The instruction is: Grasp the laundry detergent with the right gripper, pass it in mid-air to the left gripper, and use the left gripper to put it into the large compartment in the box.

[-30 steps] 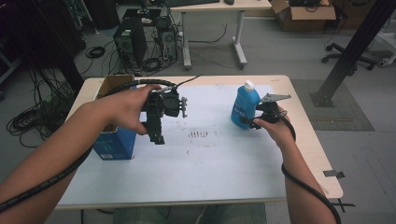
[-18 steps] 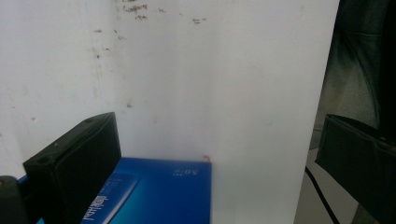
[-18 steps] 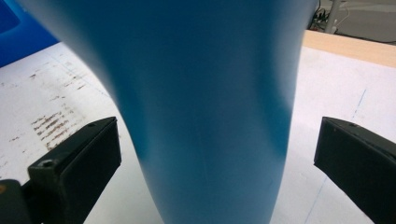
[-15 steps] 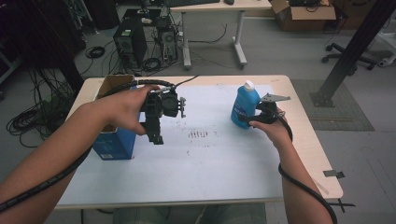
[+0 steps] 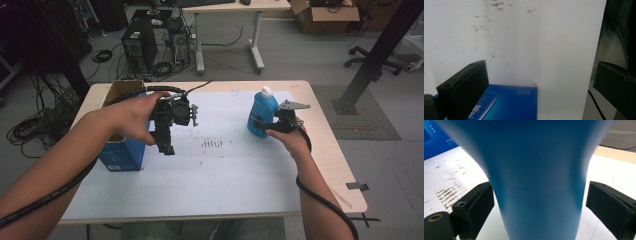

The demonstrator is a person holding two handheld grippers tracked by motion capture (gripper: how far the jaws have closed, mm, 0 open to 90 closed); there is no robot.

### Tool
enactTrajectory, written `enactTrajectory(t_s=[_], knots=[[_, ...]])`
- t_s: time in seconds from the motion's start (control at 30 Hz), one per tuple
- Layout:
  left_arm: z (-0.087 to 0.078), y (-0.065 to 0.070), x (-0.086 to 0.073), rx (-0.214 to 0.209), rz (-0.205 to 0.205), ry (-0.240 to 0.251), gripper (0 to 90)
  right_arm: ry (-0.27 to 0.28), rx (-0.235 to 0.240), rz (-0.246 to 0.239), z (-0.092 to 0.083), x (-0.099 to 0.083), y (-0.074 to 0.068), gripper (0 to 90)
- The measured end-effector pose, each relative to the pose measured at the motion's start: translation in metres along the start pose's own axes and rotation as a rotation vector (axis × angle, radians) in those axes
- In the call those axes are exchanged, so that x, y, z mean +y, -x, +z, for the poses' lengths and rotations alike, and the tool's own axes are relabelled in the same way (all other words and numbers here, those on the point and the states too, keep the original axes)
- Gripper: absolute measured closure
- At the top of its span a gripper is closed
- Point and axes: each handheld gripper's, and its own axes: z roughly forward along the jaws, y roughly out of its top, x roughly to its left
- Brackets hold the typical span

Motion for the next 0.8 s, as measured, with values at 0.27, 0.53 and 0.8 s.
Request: enactTrajectory(t_s=[0.27, 0.53, 0.8], knots=[[0.0006, -0.0007, -0.0008, -0.001, 0.006, 0.002, 0.2, 0.01, -0.008, -0.008, 0.0022, -0.0013, -0.0025, 11.4], [0.0011, -0.0007, -0.0028, 0.0, 0.003, 0.005, 0.2, 0.018, -0.016, -0.008, 0.0027, -0.002, -0.003, 13.0], [0.0015, -0.0006, -0.0027, -0.002, 0.006, 0.008, 0.2, 0.034, -0.03, -0.014, 0.0028, -0.0029, -0.0041, 18.6]])
